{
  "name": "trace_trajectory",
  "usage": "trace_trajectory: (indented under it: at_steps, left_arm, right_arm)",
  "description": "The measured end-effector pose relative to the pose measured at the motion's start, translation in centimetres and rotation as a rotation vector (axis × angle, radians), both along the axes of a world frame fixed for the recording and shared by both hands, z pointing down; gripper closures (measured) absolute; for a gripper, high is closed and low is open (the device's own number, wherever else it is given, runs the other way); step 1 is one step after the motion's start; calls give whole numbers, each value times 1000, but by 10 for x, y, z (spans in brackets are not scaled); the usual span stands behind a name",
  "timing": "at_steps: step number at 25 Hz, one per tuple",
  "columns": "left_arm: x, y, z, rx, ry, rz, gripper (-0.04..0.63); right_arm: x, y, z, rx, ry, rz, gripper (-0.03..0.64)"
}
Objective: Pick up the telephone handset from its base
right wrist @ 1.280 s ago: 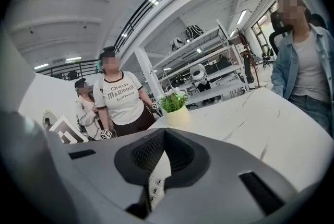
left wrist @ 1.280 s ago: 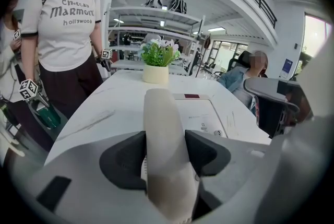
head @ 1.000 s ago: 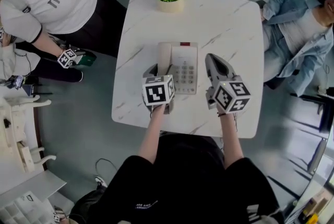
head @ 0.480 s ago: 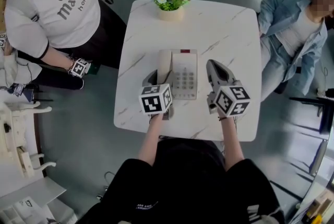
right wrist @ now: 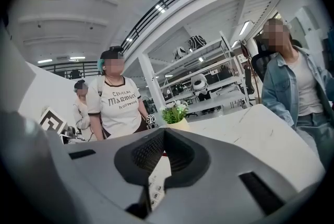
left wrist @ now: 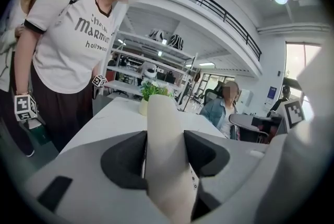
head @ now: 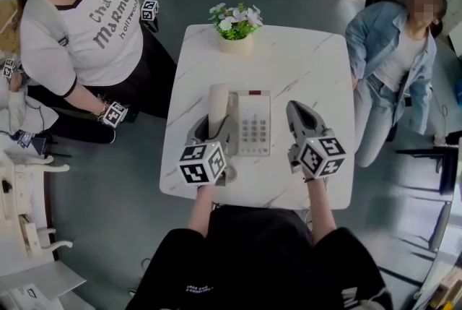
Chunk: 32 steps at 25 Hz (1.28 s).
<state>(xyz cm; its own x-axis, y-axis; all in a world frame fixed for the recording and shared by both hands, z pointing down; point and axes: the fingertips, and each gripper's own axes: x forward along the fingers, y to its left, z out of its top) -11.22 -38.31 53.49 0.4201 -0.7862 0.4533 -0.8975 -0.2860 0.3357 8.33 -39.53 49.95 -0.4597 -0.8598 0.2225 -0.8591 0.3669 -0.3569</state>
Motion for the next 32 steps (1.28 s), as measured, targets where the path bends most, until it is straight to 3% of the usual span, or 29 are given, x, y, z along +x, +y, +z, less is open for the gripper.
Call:
trace_trajectory:
  at_steps: [15, 32]
  left_arm:
    - [-31, 14, -84, 199, 104, -37, 383]
    - [-66, 42, -159, 388, 176, -114, 385]
  right_arm:
    - [-1, 8, -80, 204, -41, -18, 626]
    - [19, 34, -142, 351, -29, 34, 627]
